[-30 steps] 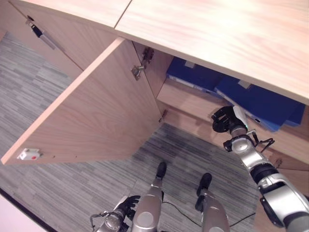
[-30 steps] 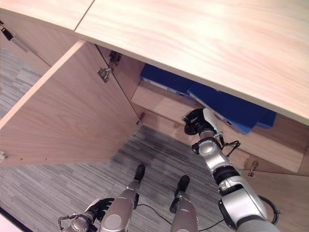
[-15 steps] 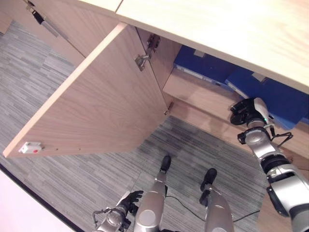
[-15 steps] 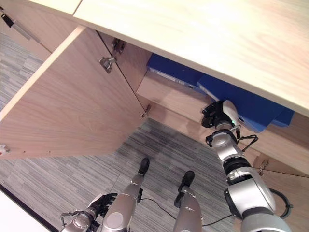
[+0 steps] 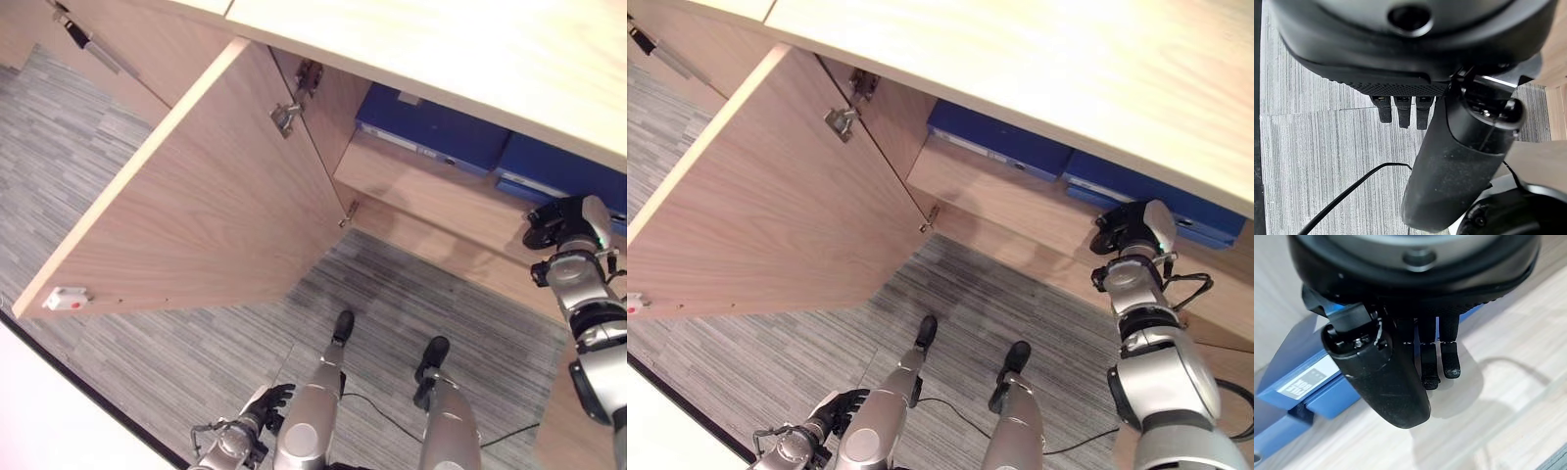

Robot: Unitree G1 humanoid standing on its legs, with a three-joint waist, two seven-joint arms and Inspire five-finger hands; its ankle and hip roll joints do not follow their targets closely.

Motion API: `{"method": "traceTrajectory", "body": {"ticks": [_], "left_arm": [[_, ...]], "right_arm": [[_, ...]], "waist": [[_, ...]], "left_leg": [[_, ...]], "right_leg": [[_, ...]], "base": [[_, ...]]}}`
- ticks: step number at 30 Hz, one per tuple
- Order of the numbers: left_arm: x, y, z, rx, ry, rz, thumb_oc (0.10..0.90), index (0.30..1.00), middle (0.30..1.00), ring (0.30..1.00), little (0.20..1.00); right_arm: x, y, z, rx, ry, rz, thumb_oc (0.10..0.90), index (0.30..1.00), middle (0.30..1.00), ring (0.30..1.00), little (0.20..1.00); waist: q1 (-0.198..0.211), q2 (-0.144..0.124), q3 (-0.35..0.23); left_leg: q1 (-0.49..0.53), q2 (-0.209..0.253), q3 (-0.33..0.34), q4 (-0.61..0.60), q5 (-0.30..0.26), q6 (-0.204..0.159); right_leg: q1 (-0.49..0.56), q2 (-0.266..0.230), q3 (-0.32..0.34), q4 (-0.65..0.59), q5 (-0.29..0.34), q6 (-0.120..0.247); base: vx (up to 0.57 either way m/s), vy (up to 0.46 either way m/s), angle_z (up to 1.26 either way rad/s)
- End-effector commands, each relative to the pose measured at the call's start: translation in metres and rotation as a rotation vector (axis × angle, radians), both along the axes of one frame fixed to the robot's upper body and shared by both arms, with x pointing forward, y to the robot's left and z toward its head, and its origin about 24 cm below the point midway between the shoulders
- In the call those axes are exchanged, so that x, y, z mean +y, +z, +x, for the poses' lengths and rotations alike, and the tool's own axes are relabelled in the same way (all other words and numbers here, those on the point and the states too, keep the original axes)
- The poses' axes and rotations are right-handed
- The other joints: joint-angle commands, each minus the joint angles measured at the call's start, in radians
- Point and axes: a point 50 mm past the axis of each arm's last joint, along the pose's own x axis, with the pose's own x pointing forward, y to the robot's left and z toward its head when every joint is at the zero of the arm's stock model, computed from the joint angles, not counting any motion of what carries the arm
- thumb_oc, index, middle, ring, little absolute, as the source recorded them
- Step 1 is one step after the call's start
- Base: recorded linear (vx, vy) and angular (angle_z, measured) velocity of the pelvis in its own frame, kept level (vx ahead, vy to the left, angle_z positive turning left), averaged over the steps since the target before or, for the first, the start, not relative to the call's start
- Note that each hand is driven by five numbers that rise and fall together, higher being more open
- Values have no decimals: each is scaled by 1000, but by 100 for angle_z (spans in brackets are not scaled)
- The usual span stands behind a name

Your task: Put the empty folder in the office cabinet

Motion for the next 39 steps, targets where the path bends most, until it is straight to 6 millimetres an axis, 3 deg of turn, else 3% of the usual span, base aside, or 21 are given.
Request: {"method": "traceTrajectory", "body": {"ticks": [1, 5, 13, 23, 27, 31, 32, 34, 35, 38, 39], "left_arm": [[8, -6, -24, 53, -44, 13, 800, 900, 900, 900, 900], [9, -6, -24, 52, -39, 9, 800, 900, 900, 900, 900], [7, -9, -30, 75, -42, 5, 800, 900, 900, 900, 900], [5, -9, -27, 66, -24, 8, 800, 900, 900, 900, 900], [4, -7, -18, 44, 7, 5, 800, 900, 900, 900, 900], [2, -4, -5, 18, 54, -3, 800, 900, 900, 900, 900], [0, -3, -1, 10, 66, -7, 800, 900, 900, 900, 900], [0, -3, 0, 10, 70, -7, 800, 900, 900, 900, 900], [-2, -2, 5, 3, 87, -13, 800, 900, 900, 900, 900], [-2, -2, 7, 2, 114, -14, 800, 900, 900, 900, 900], [-1, -2, 8, 6, 128, -12, 800, 900, 900, 900, 900]], "right_arm": [[-36, 76, -11, -199, -92, -134, 400, 300, 300, 300, 300], [-50, 93, -20, -216, -148, -151, 400, 300, 300, 300, 300], [-56, 115, -24, -259, -174, -177, 400, 300, 300, 300, 300], [-23, 109, -3, -346, -47, -123, 400, 300, 300, 300, 300], [5, 109, 6, -456, 61, -75, 400, 300, 300, 300, 300], [39, 86, 3, -552, 196, -3, 400, 300, 300, 300, 300], [50, 68, -2, -561, 242, 19, 400, 300, 300, 300, 300], [56, 57, -7, -557, 264, 38, 400, 300, 300, 300, 300], [70, 39, -14, -551, 313, 73, 400, 300, 300, 300, 300], [86, 12, -25, -531, 361, 146, 400, 300, 300, 300, 300], [96, -4, -33, -501, 396, 180, 400, 300, 300, 300, 300]], "waist": [[-2, 9, -46], [-8, 25, -45], [-11, 41, -60], [-20, 40, -73], [-28, 31, -78], [-47, 11, -82], [-57, 2, -84], [-59, -5, -88], [-70, -16, -91], [-83, -38, -101], [-92, -56, -108]], "left_leg": [[-22, 34, -20, -7, -68, -26], [-25, 29, -11, -12, -68, -27], [-22, 27, -2, -24, -67, -27], [-18, 32, 1, -27, -71, -23], [-21, 37, 1, -27, -69, -19], [-20, 41, -1, -21, -76, -16], [-19, 44, -2, -17, -81, -15], [-18, 44, -4, -15, -82, -14], [-16, 47, -5, -12, -86, -14], [-8, 51, -4, -11, -92, -14], [-1, 55, -3, -10, -94, -15]], "right_leg": [[-17, -34, 63, 78, -108, 70], [-36, -39, 75, 95, -119, 70], [-56, -43, 88, 109, -124, 71], [-58, -39, 89, 111, -127, 69], [-56, -33, 86, 98, -114, 68], [-45, -28, 83, 89, -112, 66], [-40, -27, 82, 85, -111, 66], [-34, -28, 79, 82, -111, 66], [-27, -27, 77, 77, -109, 65], [-12, -24, 73, 66, -103, 65], [-1, -22, 70, 56, -99, 66]], "base": [[0, 0, 0], [0, 0, 0], [11, 10, -4], [2, -1, -1], [-4, -4, -6], [2, -3, -1], [0, 0, 0], [5, -4, 2], [1, -7, 10], [0, -3, 4], [7, -4, -3]]}}
